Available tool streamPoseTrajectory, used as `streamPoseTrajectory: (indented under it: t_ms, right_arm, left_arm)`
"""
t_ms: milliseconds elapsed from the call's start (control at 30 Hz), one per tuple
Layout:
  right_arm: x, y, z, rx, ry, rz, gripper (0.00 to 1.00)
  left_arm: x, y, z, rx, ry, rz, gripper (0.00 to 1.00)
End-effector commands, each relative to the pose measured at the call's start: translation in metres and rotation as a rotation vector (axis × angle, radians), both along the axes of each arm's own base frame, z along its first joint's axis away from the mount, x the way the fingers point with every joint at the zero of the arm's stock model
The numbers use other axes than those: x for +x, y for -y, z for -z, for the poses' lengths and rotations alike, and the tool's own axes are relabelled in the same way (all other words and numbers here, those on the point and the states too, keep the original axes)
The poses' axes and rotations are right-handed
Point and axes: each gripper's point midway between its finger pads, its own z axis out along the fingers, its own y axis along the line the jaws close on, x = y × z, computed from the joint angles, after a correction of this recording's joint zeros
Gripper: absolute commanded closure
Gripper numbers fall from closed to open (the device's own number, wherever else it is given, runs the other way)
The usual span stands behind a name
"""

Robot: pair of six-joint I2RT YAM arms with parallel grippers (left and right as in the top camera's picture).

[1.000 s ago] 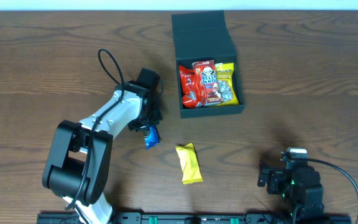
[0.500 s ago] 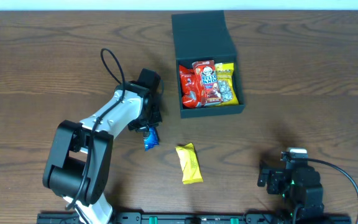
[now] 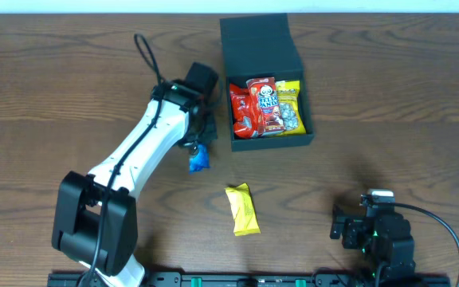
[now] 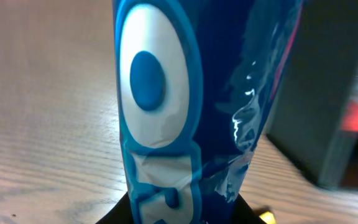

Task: Pack container
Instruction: 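Lift the Oreo pack and lower it into the box's left side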

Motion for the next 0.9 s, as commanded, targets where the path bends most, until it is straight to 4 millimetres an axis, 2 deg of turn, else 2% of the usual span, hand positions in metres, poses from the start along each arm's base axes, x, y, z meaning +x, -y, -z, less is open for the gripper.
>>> streamPoseTrajectory:
  t_ms: [0, 133, 300, 500, 633, 867]
  right_arm:
    - [-0.001, 0.002, 0.005, -0.005, -0.009, 0.008, 0.01]
    - [-0.001, 0.002, 0.005, -0.005, -0.009, 0.008, 0.01]
    - [-0.001, 0.002, 0.004, -0.005, -0.009, 0.008, 0.01]
    - [-0.001, 0.002, 0.005, -0.005, -0.009, 0.008, 0.01]
    - [-0.001, 0.002, 0.004, -0.005, -0.009, 0.008, 0.01]
    - [-0.001, 0.002, 0.004, -0.005, -0.009, 0.008, 0.01]
  left_arm:
    - [0.014, 0.018, -0.040, 0.018, 0.120, 0.082, 0.80]
    - [0.026, 0.046, -0.071, -0.001, 0.214, 0.142, 0.78]
    - [0.043, 0.068, -0.079, -0.007, 0.228, 0.185, 0.77]
    - [0.064, 0.089, -0.060, -0.020, 0.176, 0.197, 0.80]
    - [0.070, 0.102, -0.043, -0.051, 0.142, 0.205, 0.80]
    - [0.076, 0.112, -0.020, -0.078, 0.109, 0.163, 0.80]
